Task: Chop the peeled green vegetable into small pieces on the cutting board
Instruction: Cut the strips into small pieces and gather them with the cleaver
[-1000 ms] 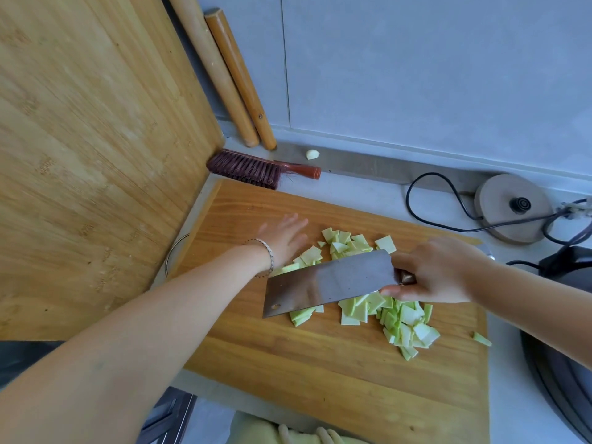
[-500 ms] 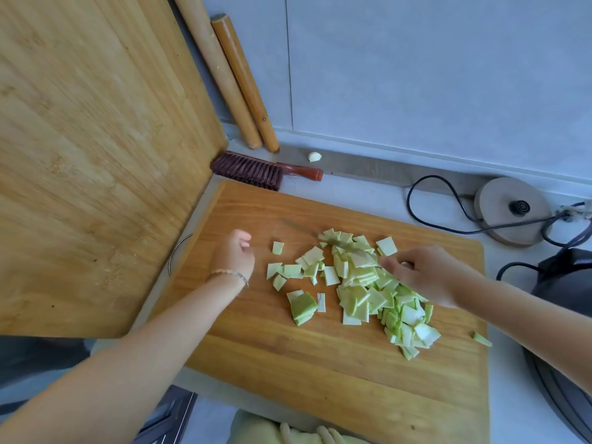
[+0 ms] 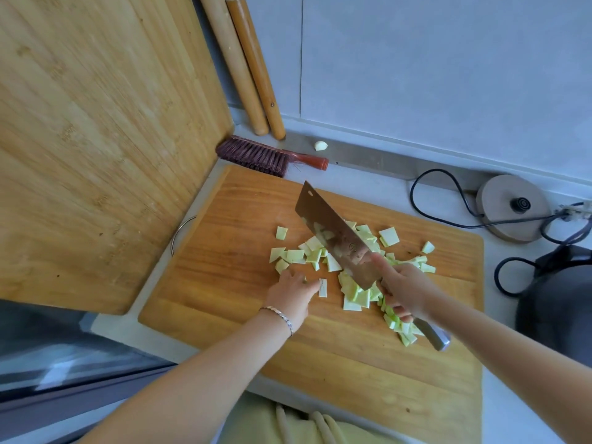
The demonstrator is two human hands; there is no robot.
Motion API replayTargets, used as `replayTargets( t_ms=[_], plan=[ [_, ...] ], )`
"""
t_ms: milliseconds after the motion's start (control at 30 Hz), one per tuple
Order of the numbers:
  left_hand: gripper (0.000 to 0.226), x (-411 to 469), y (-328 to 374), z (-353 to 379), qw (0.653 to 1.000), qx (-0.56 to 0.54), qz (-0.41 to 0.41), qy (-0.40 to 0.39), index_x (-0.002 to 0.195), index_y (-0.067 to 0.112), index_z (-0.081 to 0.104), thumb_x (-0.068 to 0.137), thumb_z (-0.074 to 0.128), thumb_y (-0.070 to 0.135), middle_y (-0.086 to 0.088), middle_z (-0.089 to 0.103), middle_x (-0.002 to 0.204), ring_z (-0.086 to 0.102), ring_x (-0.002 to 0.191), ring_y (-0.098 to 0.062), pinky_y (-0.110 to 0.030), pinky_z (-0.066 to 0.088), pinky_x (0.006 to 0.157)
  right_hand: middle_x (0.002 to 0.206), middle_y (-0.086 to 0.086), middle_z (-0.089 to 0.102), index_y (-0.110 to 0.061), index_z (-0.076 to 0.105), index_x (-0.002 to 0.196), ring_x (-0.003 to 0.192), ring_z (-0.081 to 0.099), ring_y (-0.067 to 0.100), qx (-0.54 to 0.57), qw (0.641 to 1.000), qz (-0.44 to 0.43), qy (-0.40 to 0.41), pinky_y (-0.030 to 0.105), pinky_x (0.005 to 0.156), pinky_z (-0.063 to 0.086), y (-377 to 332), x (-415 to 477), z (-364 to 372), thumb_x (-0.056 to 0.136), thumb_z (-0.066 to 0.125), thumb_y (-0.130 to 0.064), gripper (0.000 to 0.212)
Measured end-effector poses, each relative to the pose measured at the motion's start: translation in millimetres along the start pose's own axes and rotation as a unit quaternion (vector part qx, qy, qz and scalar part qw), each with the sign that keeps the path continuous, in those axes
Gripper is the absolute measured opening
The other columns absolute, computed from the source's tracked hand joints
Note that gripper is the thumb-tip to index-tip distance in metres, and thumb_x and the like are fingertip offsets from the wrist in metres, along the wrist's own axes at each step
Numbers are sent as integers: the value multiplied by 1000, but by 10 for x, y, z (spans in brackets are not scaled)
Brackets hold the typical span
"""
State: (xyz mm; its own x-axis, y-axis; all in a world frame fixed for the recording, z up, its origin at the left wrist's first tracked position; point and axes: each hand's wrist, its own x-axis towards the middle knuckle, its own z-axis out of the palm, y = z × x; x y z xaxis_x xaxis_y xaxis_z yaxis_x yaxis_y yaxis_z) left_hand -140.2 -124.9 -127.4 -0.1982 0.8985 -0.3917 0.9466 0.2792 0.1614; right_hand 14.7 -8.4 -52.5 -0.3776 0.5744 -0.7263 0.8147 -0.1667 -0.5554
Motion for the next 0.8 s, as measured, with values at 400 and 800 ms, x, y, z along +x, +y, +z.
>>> replayTargets(
  t_ms=[400, 800],
  plan=[
    [43, -361, -646, 49, 959, -184, -188, 109, 125, 16, 43, 86, 61, 18, -4, 52, 125, 40, 117, -23, -32, 41, 93, 39, -5, 33, -14, 37, 60, 33, 27, 12, 45, 993, 3, -107, 19, 40, 26, -37, 137, 864, 93, 31, -59, 56],
    [51, -32, -187, 4, 948, -252, -155, 116, 128, 16, 39, 84, 64, 18, -8, 53, 120, 46, 115, -22, -32, 45, 88, 38, -3, 28, -15, 34, 55, 32, 26, 15, 120, 991, 65, 1, 19, 40, 26, 92, 185, 472, 90, 38, -61, 59]
  ],
)
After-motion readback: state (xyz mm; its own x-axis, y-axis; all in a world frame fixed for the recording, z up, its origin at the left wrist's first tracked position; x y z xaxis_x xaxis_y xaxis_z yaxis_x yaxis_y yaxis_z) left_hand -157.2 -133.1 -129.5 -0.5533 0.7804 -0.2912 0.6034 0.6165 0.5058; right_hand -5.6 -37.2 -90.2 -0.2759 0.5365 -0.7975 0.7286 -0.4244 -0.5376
